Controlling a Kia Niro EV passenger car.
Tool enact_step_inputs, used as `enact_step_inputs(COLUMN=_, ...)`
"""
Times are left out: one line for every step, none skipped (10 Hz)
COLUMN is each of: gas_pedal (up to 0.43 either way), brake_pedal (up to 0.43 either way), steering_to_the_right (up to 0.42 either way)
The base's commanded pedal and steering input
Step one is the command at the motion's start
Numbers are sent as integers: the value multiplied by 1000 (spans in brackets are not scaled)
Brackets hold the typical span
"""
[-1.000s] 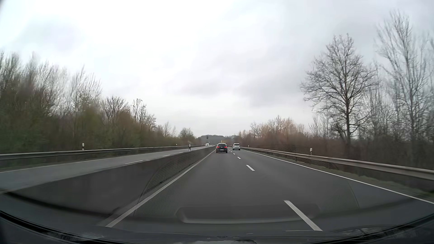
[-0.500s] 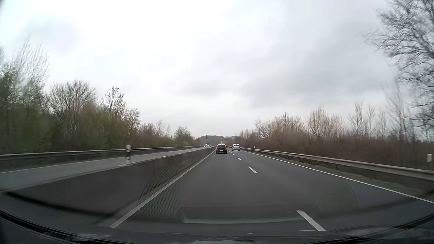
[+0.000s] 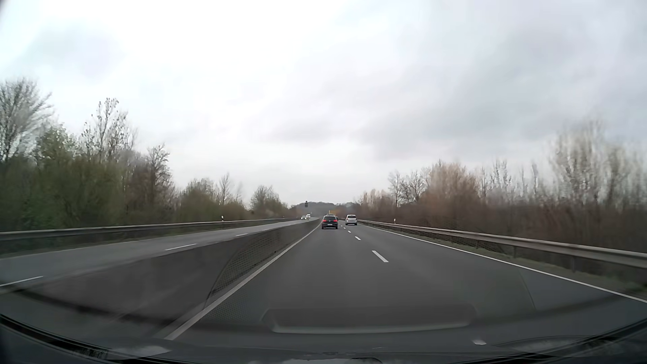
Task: Follow the waypoints while adhering to traffic rules and regulations
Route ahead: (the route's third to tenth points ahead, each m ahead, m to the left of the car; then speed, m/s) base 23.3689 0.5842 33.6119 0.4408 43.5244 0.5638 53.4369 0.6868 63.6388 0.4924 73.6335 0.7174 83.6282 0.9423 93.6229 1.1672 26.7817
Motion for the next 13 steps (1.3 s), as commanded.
enact_step_inputs(gas_pedal=0, brake_pedal=0, steering_to_the_right=0)
enact_step_inputs(gas_pedal=0, brake_pedal=0, steering_to_the_right=0)
enact_step_inputs(gas_pedal=0, brake_pedal=0, steering_to_the_right=0)
enact_step_inputs(gas_pedal=0, brake_pedal=0, steering_to_the_right=0)
enact_step_inputs(gas_pedal=0, brake_pedal=0, steering_to_the_right=0)
enact_step_inputs(gas_pedal=0, brake_pedal=0, steering_to_the_right=0)
enact_step_inputs(gas_pedal=0, brake_pedal=0, steering_to_the_right=0)
enact_step_inputs(gas_pedal=0, brake_pedal=0, steering_to_the_right=0)
enact_step_inputs(gas_pedal=0, brake_pedal=0, steering_to_the_right=0)
enact_step_inputs(gas_pedal=0, brake_pedal=0, steering_to_the_right=0)
enact_step_inputs(gas_pedal=0, brake_pedal=0, steering_to_the_right=-1)
enact_step_inputs(gas_pedal=0, brake_pedal=0, steering_to_the_right=-1)
enact_step_inputs(gas_pedal=0, brake_pedal=0, steering_to_the_right=-1)
